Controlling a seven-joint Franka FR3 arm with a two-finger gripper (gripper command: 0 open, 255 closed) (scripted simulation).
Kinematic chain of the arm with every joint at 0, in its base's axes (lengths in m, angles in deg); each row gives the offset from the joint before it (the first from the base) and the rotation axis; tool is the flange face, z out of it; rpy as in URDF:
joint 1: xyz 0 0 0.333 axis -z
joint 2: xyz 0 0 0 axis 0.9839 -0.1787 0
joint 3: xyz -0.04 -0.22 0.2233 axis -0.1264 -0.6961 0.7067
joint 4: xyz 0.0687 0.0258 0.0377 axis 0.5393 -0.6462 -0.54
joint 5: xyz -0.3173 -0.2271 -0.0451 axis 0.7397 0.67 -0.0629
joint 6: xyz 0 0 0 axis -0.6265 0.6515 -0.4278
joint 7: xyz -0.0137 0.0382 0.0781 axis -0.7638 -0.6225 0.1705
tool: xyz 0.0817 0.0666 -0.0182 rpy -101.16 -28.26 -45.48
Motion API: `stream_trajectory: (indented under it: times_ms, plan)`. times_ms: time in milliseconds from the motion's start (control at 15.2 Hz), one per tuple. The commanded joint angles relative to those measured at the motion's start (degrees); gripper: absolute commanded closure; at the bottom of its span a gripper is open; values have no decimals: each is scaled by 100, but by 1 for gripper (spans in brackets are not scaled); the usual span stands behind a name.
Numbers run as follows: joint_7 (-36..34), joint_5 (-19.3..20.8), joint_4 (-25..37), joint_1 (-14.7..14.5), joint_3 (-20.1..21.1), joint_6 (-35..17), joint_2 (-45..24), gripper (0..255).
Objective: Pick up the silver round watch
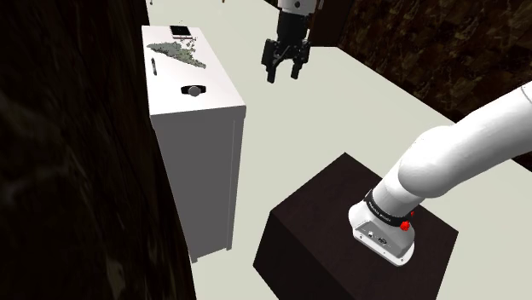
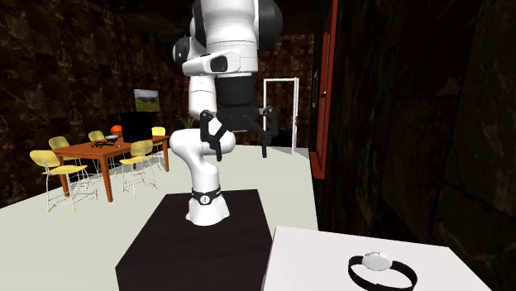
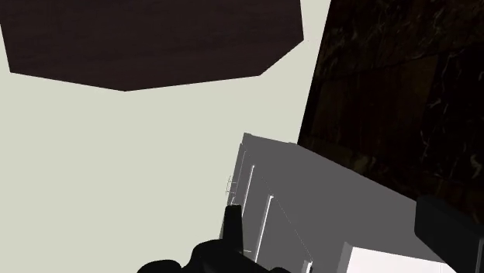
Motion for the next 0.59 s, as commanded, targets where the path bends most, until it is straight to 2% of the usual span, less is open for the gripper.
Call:
stream_trajectory:
  times_ms: [0,528]
  plan:
    - [-130,-62,298,-33,93,-134,-398,0]
    - [-629,-108,1760,-199,385,-469,-2058,0]
